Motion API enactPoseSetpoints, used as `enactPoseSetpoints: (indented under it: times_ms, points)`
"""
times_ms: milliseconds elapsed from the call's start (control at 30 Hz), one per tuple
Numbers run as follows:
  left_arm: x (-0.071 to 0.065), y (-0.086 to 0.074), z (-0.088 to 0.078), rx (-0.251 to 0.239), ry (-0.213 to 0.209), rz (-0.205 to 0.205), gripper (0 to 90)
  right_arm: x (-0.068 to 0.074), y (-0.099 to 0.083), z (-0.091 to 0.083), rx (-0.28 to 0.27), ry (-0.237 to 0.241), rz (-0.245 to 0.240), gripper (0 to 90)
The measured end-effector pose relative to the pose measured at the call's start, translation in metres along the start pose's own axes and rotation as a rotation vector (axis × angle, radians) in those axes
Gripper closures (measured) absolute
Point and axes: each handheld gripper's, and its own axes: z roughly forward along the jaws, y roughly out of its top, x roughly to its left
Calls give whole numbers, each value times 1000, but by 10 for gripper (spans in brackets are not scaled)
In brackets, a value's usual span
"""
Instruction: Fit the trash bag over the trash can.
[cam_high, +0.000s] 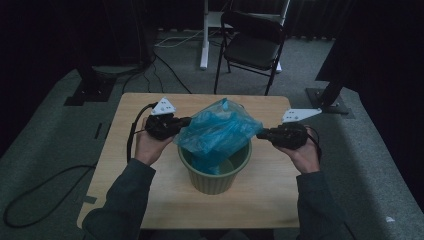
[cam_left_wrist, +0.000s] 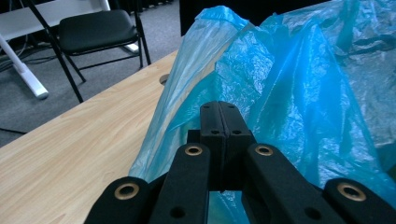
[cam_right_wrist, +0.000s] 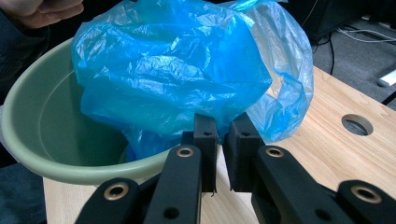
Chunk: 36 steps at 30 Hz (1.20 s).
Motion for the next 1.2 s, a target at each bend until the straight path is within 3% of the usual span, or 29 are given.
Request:
enactPoseSetpoints:
  times_ms: [267, 400, 1200]
  points:
    - [-2, -1, -3, -5, -2, -16, 895, 4, 1, 2, 12, 14, -12, 840]
    - [-5, -6, -8, -16, -24, -28, 896, 7, 0, 4, 23, 21, -18, 840]
    - [-25, -53, -40, -37, -51, -75, 899, 33, -23, 3, 88, 80, -50, 860]
